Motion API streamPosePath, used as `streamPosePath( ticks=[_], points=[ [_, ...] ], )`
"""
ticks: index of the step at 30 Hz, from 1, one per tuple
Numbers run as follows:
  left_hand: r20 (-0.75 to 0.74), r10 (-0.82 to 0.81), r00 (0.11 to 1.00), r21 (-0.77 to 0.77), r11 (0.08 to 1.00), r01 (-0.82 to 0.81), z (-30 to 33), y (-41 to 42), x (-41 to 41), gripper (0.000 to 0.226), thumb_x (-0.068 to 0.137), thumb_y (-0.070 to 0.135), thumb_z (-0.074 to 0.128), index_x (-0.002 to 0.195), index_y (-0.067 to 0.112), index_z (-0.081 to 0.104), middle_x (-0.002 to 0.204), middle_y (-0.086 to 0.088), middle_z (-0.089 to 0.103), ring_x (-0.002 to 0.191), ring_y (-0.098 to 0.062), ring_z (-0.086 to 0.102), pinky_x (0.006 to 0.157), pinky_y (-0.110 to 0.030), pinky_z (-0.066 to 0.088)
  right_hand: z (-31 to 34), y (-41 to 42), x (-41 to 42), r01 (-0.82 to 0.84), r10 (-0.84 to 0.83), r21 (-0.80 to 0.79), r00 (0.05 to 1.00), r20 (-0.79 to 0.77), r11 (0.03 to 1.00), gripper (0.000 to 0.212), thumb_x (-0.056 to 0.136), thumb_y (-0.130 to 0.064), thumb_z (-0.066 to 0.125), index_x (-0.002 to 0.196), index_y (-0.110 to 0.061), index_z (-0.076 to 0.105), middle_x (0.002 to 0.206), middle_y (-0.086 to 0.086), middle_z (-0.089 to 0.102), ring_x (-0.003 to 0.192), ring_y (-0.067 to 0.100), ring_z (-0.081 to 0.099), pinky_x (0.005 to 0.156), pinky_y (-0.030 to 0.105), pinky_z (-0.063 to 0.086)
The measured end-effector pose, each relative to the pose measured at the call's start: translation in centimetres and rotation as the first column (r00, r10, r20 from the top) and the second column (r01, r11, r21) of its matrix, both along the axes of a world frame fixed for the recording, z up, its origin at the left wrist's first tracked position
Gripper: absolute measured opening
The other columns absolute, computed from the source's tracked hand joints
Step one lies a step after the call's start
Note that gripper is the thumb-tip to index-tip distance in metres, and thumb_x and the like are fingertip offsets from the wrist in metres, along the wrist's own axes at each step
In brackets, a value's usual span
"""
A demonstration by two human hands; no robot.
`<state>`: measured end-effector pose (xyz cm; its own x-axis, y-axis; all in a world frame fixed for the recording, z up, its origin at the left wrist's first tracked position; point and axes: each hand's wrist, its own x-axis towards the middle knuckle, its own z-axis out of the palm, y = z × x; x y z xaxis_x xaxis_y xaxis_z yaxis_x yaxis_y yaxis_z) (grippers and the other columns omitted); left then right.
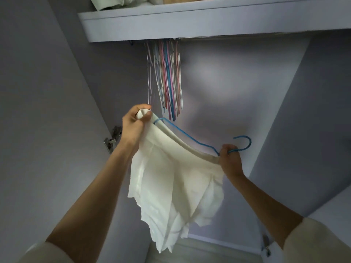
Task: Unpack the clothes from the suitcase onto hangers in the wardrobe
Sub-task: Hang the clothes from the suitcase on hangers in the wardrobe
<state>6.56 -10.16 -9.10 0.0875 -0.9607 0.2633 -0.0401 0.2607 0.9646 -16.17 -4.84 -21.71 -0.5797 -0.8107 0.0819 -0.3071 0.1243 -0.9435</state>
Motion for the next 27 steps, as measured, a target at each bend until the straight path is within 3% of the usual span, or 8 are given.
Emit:
streamPosePath(
  ticks=[4, 8, 10, 13, 17, 21, 23, 27],
  points=[
    [0.077, -0.001, 0.997, 0.022, 1.000, 0.000, -1.1, -0.1, 0.2, 0.016, 0.087, 0.001, 0.059, 0.090, 0.016, 0.063, 0.082, 0.011, 0.057, 0.068, 0.001, 0.051, 0.058, -0.004, 0.042, 0.9, 0.0, -1.3, -0.019, 0.027, 0.048, 0.986, -0.164, 0.999, 0.022, 0.095, -0.012, 0.041, 0.111, -0.004, 0.053, 0.105, 0.020, 0.064, 0.099, 0.035, 0.059, 0.086, 0.039, 0.044],
    [0.150, -0.119, 0.981, 0.031, 0.993, 0.116, -1.4, 0.2, -1.4, 0.018, 0.082, 0.003, 0.065, 0.095, 0.016, 0.068, 0.073, 0.020, 0.064, 0.061, 0.010, 0.055, 0.062, -0.004, 0.044, 1.2, -0.5, -0.9, -0.079, 0.148, 0.183, 0.904, -0.400, 0.980, 0.034, 0.098, -0.021, 0.035, 0.090, 0.003, 0.058, 0.085, 0.022, 0.067, 0.083, 0.038, 0.063, 0.070, 0.035, 0.047],
    [0.237, -0.187, 0.953, 0.033, 0.982, 0.185, -1.8, 0.3, -2.2, 0.018, 0.081, 0.004, 0.067, 0.096, 0.012, 0.070, 0.067, 0.020, 0.065, 0.057, 0.012, 0.055, 0.064, -0.006, 0.044, 1.7, -0.5, -0.5, -0.053, 0.092, 0.098, 0.882, -0.462, 0.994, 0.038, 0.099, -0.020, 0.034, 0.079, 0.005, 0.055, 0.072, 0.025, 0.063, 0.073, 0.040, 0.062, 0.062, 0.033, 0.041],
    [0.448, -0.209, 0.869, 0.034, 0.976, 0.217, -3.4, 0.5, -2.9, 0.012, 0.083, 0.013, 0.068, 0.093, 0.017, 0.072, 0.084, 0.003, 0.068, 0.070, 0.009, 0.058, 0.077, -0.016, 0.047, 3.1, -0.8, -0.1, 0.005, -0.043, -0.081, 0.878, -0.476, 0.997, 0.046, 0.097, -0.027, 0.029, 0.078, 0.005, 0.056, 0.074, 0.028, 0.065, 0.070, 0.041, 0.060, 0.063, 0.035, 0.042],
    [0.834, -0.042, 0.551, -0.097, 0.970, 0.222, -5.5, 0.5, -3.8, 0.026, 0.092, 0.035, 0.054, 0.112, 0.026, 0.067, 0.114, 0.005, 0.066, 0.111, -0.017, 0.054, 0.091, -0.026, 0.030, 5.0, -0.9, 0.0, -0.047, -0.052, -0.202, 0.887, -0.459, 0.978, 0.041, 0.099, -0.022, 0.035, 0.079, 0.006, 0.056, 0.075, 0.026, 0.066, 0.071, 0.041, 0.062, 0.069, 0.046, 0.050],
    [0.946, 0.103, 0.308, -0.204, 0.927, 0.315, -5.8, 0.1, -4.4, 0.040, 0.097, 0.043, 0.030, 0.110, 0.024, 0.063, 0.105, 0.000, 0.067, 0.100, -0.024, 0.058, 0.082, -0.030, 0.033, 6.4, -0.2, -0.3, -0.116, -0.019, -0.272, 0.894, -0.448, 0.955, 0.039, 0.098, -0.023, 0.038, 0.073, 0.003, 0.054, 0.069, 0.024, 0.064, 0.064, 0.039, 0.060, 0.065, 0.045, 0.050],
    [0.941, 0.109, 0.320, -0.223, 0.912, 0.343, -6.0, -0.1, -4.7, 0.046, 0.094, 0.041, 0.025, 0.099, 0.017, 0.064, 0.097, -0.004, 0.068, 0.093, -0.028, 0.059, 0.076, -0.029, 0.032, 6.7, 0.0, -1.0, -0.150, 0.037, -0.254, 0.916, -0.399, 0.955, 0.036, 0.094, -0.029, 0.040, 0.073, -0.003, 0.051, 0.068, 0.022, 0.061, 0.063, 0.035, 0.057, 0.064, 0.037, 0.046],
    [0.838, 0.147, 0.526, -0.278, 0.944, 0.179, -6.6, -0.6, -4.0, 0.050, 0.087, 0.041, 0.027, 0.093, 0.012, 0.068, 0.096, -0.008, 0.070, 0.093, -0.032, 0.060, 0.074, -0.030, 0.023, 6.2, 1.4, -3.2, -0.250, 0.219, -0.091, 0.941, -0.257, 0.964, 0.026, 0.099, -0.019, 0.038, 0.107, -0.007, 0.059, 0.095, 0.005, 0.061, 0.092, 0.018, 0.057, 0.084, 0.022, 0.041]
  ],
)
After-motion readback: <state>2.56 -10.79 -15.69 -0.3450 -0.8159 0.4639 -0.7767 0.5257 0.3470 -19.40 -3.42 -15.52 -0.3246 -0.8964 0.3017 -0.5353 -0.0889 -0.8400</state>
